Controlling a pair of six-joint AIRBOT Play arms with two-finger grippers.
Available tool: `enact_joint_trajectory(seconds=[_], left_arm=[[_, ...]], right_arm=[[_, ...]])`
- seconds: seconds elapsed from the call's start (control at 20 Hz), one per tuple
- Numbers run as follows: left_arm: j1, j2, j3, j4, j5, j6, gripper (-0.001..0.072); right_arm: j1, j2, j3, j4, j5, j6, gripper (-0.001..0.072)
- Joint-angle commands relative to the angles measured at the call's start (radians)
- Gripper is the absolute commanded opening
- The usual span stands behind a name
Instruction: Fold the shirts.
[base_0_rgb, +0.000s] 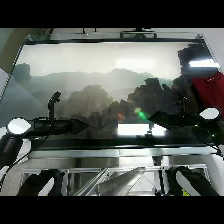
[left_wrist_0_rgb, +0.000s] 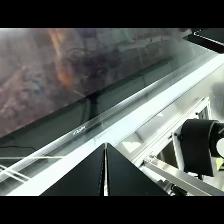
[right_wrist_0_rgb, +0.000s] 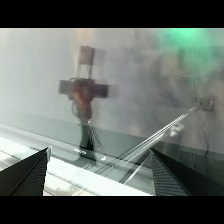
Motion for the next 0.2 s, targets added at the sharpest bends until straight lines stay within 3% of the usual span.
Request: enact_joint_trajectory(seconds=[0.0,0.15], left_arm=[[-0.001,0.003,-0.001,0.002,0.006,0.0,0.0007],[-0.001,0.003,-0.001,0.001,0.005,0.0,0.0006]], right_arm=[[0.001,-0.001,0.0,0.001,0.007,-0.002,0.0705],[0.001,-0.001,0.0,0.001,0.007,-0.002,0.0706]])
